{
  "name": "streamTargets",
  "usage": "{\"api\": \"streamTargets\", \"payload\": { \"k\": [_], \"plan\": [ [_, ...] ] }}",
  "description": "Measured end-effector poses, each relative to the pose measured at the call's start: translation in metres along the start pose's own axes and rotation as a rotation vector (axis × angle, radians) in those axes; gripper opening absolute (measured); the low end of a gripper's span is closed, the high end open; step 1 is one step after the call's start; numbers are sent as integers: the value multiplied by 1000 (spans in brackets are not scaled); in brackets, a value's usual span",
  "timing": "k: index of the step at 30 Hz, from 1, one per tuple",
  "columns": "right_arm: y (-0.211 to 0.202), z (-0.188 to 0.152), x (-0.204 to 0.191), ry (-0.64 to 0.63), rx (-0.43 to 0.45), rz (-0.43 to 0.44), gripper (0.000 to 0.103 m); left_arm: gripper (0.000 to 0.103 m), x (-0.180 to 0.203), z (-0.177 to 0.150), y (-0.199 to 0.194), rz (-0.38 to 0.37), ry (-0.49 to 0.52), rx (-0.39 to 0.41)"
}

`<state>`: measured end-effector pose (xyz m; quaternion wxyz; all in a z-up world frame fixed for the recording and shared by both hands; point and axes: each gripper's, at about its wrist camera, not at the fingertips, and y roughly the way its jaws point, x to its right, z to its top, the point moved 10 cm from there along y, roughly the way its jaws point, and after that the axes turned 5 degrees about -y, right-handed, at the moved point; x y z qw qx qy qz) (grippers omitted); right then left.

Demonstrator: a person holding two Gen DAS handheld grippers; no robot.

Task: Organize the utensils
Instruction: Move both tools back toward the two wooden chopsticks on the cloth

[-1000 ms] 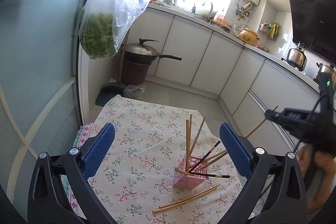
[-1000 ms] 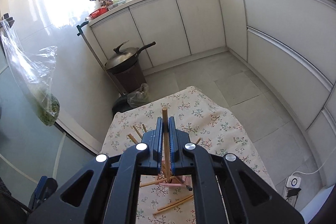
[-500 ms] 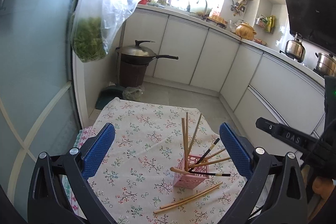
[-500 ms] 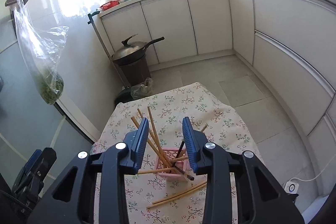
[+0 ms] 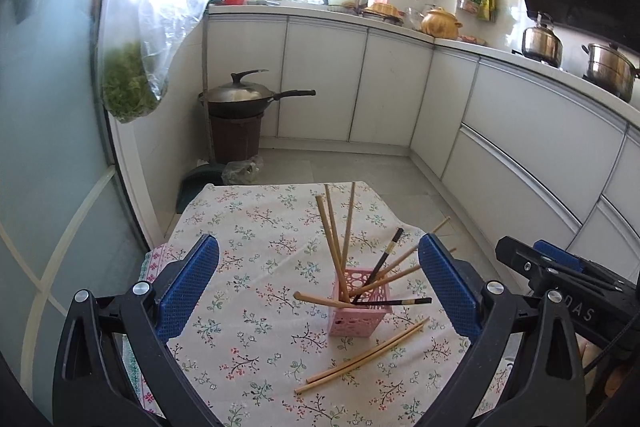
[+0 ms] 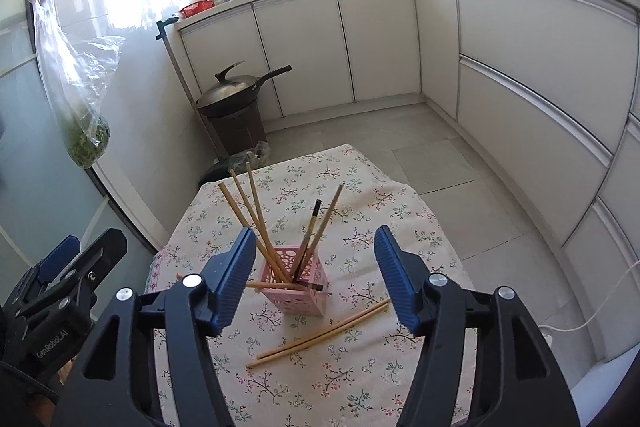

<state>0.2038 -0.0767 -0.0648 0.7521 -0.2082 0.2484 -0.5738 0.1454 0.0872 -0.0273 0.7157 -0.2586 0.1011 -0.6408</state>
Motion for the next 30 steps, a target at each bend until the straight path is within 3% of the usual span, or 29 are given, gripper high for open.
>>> {"api": "streamTargets", "payload": {
  "k": [7,14,24,30],
  "plan": [
    [-13,-18,31,45,28,-85,79,96,15,-11,1,-15,46,-10],
    [-19,-40,55,93,23,-116,92,96,28,-23,8,-16,99,-35],
    [-21,-98,98,267,-72,-77,95,96,45,-56,30,-10,205,-127],
    [-26,-125,132,415,-102,-51,96,96,66,-103,48,-68,309,-251]
  ]
}}
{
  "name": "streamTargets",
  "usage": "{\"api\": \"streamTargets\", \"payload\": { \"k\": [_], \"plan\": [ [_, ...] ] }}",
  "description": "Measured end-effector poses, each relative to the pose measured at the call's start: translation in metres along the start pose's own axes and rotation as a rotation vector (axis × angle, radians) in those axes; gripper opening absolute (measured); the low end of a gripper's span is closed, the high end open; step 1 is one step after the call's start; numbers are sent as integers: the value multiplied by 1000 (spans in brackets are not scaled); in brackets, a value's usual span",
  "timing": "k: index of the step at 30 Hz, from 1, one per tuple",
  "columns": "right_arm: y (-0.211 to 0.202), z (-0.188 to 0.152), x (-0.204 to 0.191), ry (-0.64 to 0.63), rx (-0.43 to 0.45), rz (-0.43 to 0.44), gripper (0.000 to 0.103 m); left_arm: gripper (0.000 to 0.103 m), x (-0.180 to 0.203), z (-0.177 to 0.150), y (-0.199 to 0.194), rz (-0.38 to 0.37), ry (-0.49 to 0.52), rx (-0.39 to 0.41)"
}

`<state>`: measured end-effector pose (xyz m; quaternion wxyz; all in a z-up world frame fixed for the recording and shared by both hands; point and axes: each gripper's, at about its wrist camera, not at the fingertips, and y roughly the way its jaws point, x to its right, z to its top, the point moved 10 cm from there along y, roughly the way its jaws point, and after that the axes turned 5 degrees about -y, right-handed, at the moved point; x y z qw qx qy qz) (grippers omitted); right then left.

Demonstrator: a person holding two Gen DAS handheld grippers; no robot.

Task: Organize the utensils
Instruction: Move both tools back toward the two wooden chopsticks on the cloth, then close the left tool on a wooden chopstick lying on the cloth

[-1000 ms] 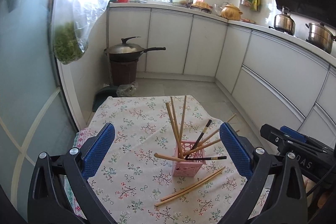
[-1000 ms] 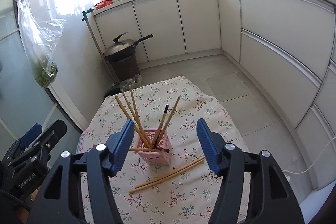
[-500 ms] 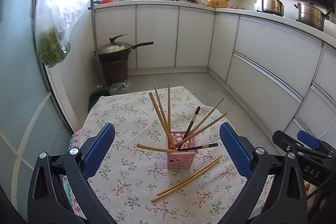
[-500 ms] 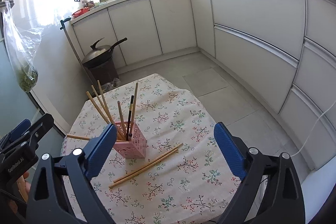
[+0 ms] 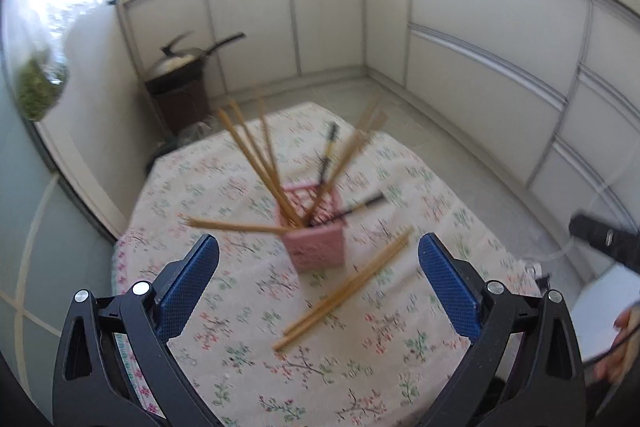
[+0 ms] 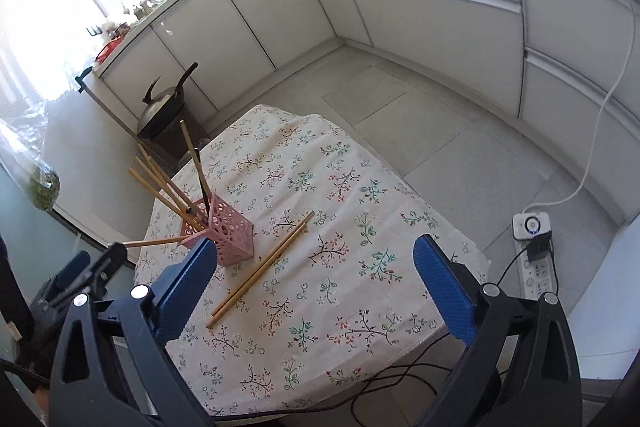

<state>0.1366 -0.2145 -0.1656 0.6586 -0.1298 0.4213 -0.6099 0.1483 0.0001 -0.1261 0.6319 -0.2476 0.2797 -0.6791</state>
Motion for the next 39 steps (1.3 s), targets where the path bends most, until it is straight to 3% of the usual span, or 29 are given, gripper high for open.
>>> {"api": "streamTargets", "payload": {
  "k": [7,11,14,18,20,24,29,32,35,38,39],
  "plan": [
    [-15,13,27,167,24,72,96,96,80,-57,36,-135,232,-155],
    [-23,20,38,214,48,90,96,96,121,-72,64,-158,363,-216],
    [-18,19,46,261,12,115,96,96,144,-64,94,-169,400,-276],
    [-14,16,54,298,-27,125,96,96,160,-46,154,-131,426,-425],
    [-13,18,56,298,-31,128,96,96,159,-42,182,-122,404,-514],
    [-17,21,59,304,-29,148,96,93,150,-33,221,-118,324,-599],
    [-16,21,63,324,-52,179,96,77,136,-54,247,-71,345,-667],
    [-15,20,64,335,-68,191,96,76,128,-58,252,-126,244,-688],
    [-16,19,64,333,-74,190,96,71,125,-61,247,-144,240,-678],
    [-16,18,65,333,-76,184,96,50,127,-67,235,-163,241,-678],
    [-16,18,64,333,-78,182,96,37,128,-68,231,-169,242,-674]
  ]
}}
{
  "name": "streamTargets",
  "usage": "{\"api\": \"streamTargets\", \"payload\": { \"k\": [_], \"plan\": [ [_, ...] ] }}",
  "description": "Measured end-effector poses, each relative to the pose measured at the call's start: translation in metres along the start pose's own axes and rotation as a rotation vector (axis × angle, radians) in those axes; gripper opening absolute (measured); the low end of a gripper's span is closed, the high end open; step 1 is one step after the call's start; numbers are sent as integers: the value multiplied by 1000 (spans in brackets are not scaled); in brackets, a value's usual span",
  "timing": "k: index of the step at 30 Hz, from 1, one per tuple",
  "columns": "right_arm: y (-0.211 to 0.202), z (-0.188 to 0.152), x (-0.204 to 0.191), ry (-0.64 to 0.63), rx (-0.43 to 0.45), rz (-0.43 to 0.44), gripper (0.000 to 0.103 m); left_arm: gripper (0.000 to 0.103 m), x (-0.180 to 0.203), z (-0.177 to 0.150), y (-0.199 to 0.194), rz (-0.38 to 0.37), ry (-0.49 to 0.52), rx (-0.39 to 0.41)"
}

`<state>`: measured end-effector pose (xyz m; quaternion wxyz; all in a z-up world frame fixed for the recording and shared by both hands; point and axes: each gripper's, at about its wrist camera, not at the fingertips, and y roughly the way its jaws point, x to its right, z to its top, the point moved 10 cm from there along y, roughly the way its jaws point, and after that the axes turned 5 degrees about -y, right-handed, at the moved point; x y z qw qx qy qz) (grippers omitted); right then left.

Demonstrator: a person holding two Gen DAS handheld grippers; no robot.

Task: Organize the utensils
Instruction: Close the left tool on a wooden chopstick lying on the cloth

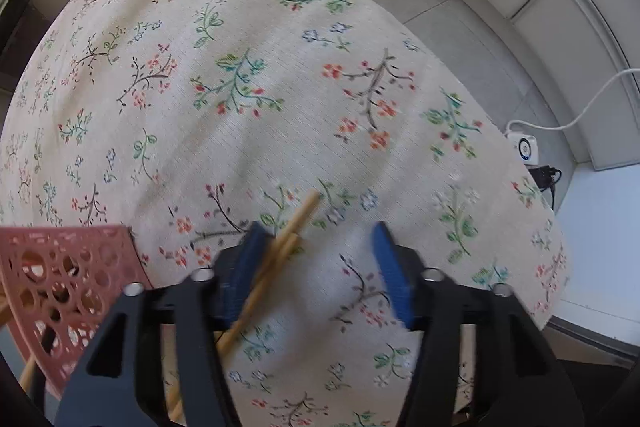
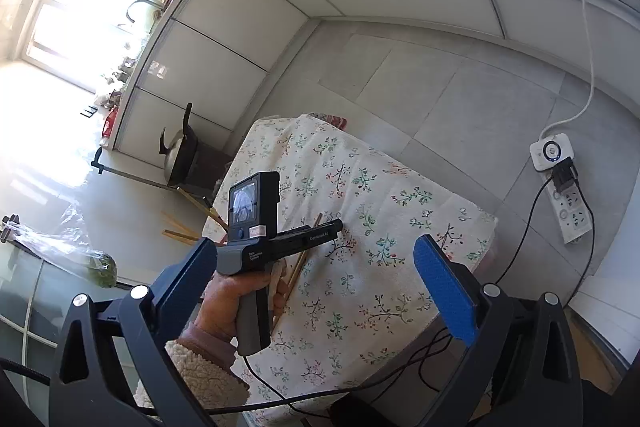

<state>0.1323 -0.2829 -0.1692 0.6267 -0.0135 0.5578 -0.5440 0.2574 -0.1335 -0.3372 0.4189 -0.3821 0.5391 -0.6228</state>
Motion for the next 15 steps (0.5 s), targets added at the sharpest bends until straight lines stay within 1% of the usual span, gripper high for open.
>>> {"api": "streamTargets", "payload": {
  "k": [1,2,5,8,12,15],
  "plan": [
    [1,0,0,0,-3,-3,96,22,4,-4,-2,-16,2,1],
    [3,-1,1,0,-11,-8,96,20,8,-7,-3,-20,5,5],
    [9,-5,5,0,-35,-25,96,17,9,-8,-5,5,-2,44],
    [14,-7,12,10,-52,-50,96,14,6,-6,-10,-11,-38,92],
    [24,-12,22,41,-86,-71,96,9,-4,-5,-36,-23,-80,166],
    [34,-18,27,63,-121,-83,96,7,-5,-10,-68,-28,-75,243]
  ]
}}
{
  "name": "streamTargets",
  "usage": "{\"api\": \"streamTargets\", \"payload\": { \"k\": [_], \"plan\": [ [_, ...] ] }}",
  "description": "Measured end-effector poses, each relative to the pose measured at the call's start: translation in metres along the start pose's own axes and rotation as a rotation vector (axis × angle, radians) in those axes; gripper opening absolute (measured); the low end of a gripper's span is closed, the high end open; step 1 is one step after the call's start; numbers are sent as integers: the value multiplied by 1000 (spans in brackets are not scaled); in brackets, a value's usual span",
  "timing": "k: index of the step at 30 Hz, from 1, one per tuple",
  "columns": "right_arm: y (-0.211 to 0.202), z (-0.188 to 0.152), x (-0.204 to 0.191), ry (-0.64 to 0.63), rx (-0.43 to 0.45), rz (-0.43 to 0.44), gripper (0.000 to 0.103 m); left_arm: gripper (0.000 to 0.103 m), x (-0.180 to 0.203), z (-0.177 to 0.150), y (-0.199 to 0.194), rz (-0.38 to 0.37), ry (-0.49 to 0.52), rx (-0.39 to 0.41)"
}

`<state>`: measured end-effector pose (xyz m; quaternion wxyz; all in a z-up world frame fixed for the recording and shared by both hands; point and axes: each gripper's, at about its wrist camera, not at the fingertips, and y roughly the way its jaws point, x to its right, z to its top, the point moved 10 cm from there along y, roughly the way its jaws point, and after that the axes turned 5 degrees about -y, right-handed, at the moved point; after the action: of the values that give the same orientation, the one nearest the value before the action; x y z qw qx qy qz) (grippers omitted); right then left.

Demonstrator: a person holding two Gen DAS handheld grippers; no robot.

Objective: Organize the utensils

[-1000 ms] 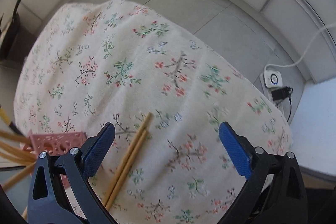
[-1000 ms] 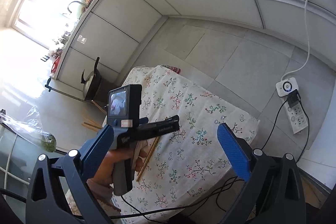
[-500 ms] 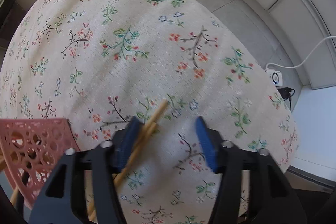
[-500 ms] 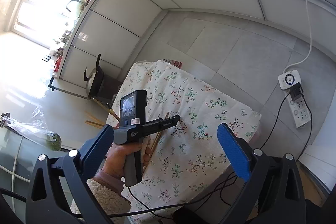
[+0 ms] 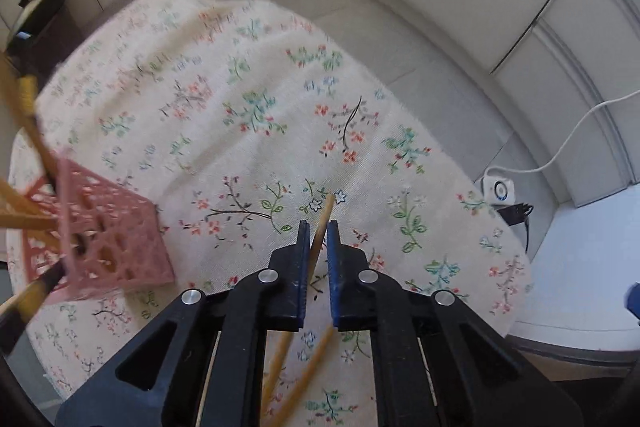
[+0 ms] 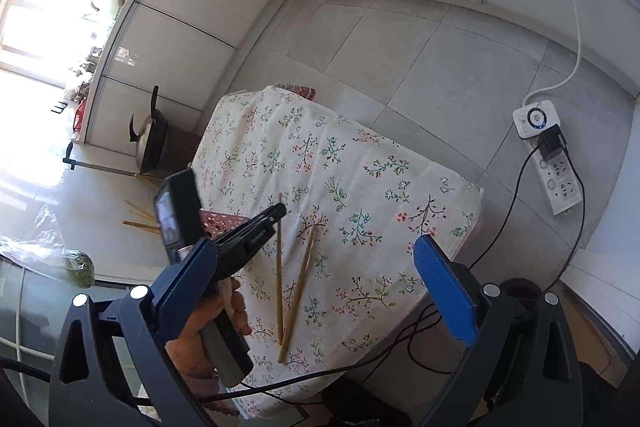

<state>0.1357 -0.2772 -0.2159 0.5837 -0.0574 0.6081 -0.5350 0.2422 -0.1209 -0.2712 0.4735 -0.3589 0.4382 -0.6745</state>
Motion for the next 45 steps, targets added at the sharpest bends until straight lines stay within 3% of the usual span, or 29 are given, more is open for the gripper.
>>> {"api": "streamTargets", "payload": {
  "k": [5,12,19,21,22,24,31,36,38,40,43,45],
  "plan": [
    [32,-19,4,-22,-86,-79,96,5,7,-17,-60,21,65,142],
    [102,-49,-11,-171,-214,-266,92,5,-17,-50,-129,35,31,280],
    [173,-73,-10,-166,-333,-369,56,5,-57,-70,-177,70,-45,389],
    [181,-73,-16,-205,-294,-407,46,5,-65,-73,-189,74,-65,421],
    [186,-75,-24,-242,-289,-396,14,5,-68,-74,-194,77,-72,432],
    [196,-84,-26,-240,-320,-375,8,5,-75,-74,-203,78,-90,458],
    [148,-66,-56,-289,-151,-244,7,5,-90,-76,-220,40,-143,496],
    [96,-59,-81,-329,-64,-148,7,5,-86,-81,-201,-21,-163,422],
    [81,-55,-86,-338,-45,-121,7,6,-80,-87,-172,-83,-183,314],
    [70,-53,-91,-344,-31,-97,7,10,-77,-92,-139,-90,-207,220],
    [61,-51,-91,-333,-20,-76,7,41,-85,-93,-102,-3,-216,150],
    [58,-51,-90,-335,-16,-72,7,46,-92,-85,-88,26,-234,140]
  ]
}}
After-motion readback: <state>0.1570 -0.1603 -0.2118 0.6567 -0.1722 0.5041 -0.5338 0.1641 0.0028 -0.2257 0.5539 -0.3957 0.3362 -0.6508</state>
